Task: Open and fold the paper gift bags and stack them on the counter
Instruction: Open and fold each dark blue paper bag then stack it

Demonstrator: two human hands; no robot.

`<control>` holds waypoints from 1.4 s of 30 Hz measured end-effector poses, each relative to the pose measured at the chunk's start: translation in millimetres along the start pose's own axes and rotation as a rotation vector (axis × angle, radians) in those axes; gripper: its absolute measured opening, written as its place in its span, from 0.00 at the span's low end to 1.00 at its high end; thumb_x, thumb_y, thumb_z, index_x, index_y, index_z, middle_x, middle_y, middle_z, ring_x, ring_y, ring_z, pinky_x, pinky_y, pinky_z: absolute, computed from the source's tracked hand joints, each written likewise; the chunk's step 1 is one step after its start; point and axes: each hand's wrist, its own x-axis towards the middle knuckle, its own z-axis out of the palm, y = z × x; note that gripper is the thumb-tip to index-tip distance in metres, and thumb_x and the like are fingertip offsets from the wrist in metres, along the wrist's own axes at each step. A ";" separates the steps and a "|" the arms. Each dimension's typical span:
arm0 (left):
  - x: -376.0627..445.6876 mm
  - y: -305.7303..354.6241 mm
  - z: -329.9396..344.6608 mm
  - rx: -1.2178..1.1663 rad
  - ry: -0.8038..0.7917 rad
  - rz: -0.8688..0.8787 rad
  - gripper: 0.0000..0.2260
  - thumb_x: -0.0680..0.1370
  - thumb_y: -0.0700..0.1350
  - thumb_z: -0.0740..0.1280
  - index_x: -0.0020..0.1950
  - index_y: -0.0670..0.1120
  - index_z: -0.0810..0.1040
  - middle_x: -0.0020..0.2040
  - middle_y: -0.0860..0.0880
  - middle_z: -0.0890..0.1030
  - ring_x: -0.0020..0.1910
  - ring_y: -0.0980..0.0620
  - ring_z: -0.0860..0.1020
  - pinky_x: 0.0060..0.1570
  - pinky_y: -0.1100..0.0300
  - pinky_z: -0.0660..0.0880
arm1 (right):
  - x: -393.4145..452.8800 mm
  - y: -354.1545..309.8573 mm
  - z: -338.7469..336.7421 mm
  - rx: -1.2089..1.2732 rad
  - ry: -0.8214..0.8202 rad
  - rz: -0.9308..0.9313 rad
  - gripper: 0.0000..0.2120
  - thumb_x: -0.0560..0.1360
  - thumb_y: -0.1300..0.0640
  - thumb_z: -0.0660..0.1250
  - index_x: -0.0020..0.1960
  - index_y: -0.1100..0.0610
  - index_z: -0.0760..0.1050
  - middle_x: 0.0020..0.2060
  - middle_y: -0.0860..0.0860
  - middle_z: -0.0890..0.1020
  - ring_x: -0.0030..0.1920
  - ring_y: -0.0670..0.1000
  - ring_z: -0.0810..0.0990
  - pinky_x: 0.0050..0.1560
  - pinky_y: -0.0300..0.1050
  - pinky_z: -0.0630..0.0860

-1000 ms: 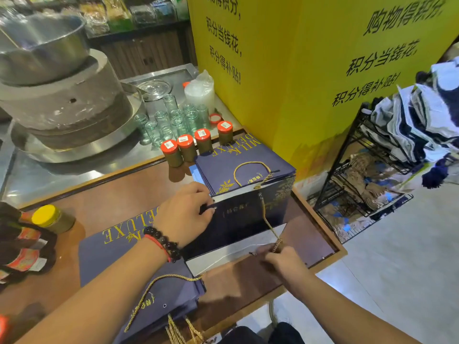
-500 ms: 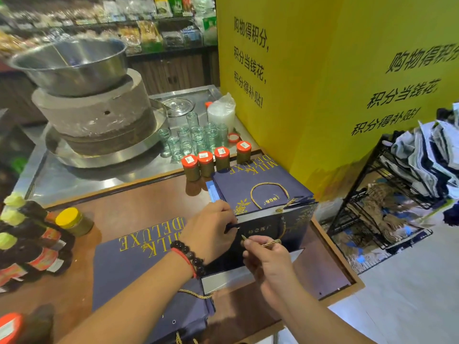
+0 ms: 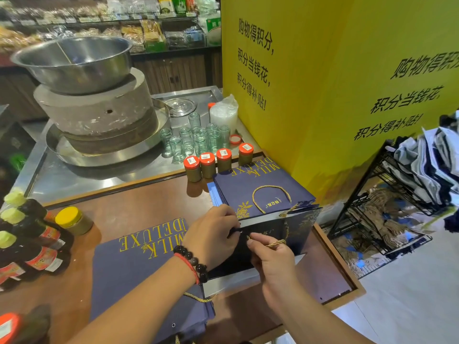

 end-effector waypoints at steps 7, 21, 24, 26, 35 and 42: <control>-0.7 4.7 -2.8 -0.009 -0.031 -0.020 0.07 0.77 0.49 0.65 0.48 0.50 0.81 0.55 0.56 0.75 0.52 0.56 0.74 0.41 0.65 0.64 | -4.3 -2.1 4.5 -0.074 0.019 -0.046 0.08 0.73 0.65 0.72 0.47 0.54 0.83 0.42 0.51 0.86 0.43 0.46 0.82 0.41 0.36 0.76; -5.6 2.3 -1.7 -0.002 -0.006 0.036 0.09 0.74 0.49 0.63 0.43 0.49 0.81 0.51 0.57 0.77 0.48 0.55 0.75 0.39 0.59 0.73 | -4.5 -3.9 13.0 -0.152 0.003 -0.032 0.06 0.74 0.65 0.72 0.44 0.55 0.82 0.36 0.52 0.84 0.39 0.49 0.80 0.38 0.38 0.76; -8.3 2.0 -2.3 0.016 0.009 0.041 0.08 0.73 0.51 0.65 0.43 0.50 0.83 0.52 0.57 0.77 0.47 0.56 0.76 0.37 0.62 0.72 | -4.5 -3.3 9.7 -0.115 -0.031 0.000 0.06 0.74 0.65 0.71 0.45 0.56 0.83 0.37 0.52 0.85 0.40 0.49 0.80 0.41 0.41 0.77; -9.3 0.7 -2.6 0.031 0.021 0.039 0.08 0.72 0.53 0.68 0.42 0.50 0.83 0.53 0.57 0.77 0.46 0.57 0.76 0.36 0.64 0.70 | -4.4 -3.0 5.4 -0.074 -0.049 0.025 0.07 0.76 0.65 0.68 0.45 0.57 0.84 0.39 0.53 0.85 0.40 0.50 0.80 0.43 0.43 0.76; -3.8 3.7 -0.5 0.108 0.007 0.044 0.07 0.68 0.52 0.75 0.36 0.51 0.80 0.52 0.56 0.77 0.44 0.54 0.77 0.33 0.62 0.68 | -5.5 -3.7 -13.8 -0.277 -0.171 0.212 0.12 0.79 0.55 0.62 0.48 0.62 0.79 0.37 0.56 0.84 0.31 0.48 0.76 0.33 0.41 0.71; -6.5 3.4 0.1 0.111 0.037 0.119 0.11 0.60 0.44 0.80 0.32 0.50 0.78 0.46 0.54 0.78 0.34 0.52 0.77 0.24 0.63 0.65 | -11.0 -73.4 -19.8 -0.942 -0.258 -0.480 0.14 0.74 0.55 0.66 0.34 0.62 0.75 0.29 0.58 0.76 0.29 0.45 0.67 0.32 0.43 0.64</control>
